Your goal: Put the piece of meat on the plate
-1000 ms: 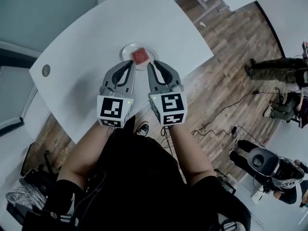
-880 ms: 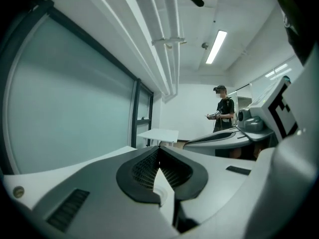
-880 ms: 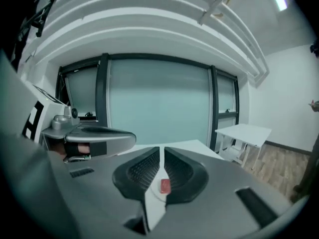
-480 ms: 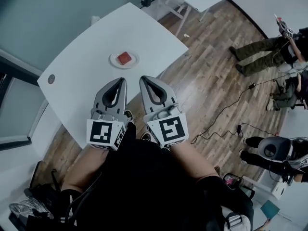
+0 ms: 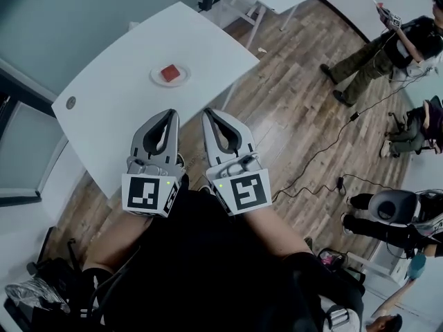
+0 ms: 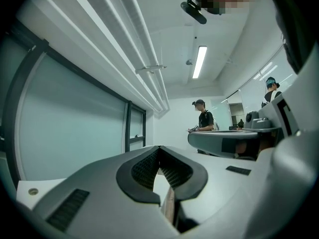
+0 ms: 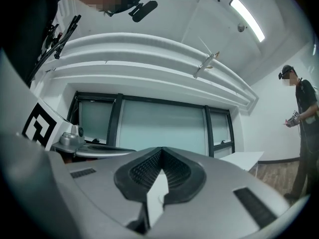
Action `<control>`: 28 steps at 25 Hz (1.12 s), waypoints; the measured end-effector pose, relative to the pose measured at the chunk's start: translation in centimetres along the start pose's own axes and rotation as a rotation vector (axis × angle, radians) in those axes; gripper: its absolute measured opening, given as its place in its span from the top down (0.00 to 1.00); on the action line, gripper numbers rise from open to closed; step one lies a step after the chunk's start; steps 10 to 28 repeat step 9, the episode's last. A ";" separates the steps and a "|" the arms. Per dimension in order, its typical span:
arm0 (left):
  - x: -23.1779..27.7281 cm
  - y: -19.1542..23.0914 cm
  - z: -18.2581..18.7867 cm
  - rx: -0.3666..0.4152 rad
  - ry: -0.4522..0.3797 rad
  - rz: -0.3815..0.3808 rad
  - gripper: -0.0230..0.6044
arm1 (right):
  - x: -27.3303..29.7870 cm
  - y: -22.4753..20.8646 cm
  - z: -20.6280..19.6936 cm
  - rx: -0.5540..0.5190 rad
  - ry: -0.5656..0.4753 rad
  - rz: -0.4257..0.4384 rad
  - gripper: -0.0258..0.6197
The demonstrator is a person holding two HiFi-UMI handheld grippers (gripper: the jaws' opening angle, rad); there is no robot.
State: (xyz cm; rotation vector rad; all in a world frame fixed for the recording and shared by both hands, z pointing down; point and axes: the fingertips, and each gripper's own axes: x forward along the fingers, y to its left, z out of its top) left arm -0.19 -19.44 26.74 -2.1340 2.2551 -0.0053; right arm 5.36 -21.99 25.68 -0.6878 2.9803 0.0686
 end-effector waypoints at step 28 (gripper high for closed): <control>-0.8 -1.7 1.0 0.020 -0.011 -0.009 0.96 | -1.2 -0.1 -0.1 0.041 0.013 0.007 0.96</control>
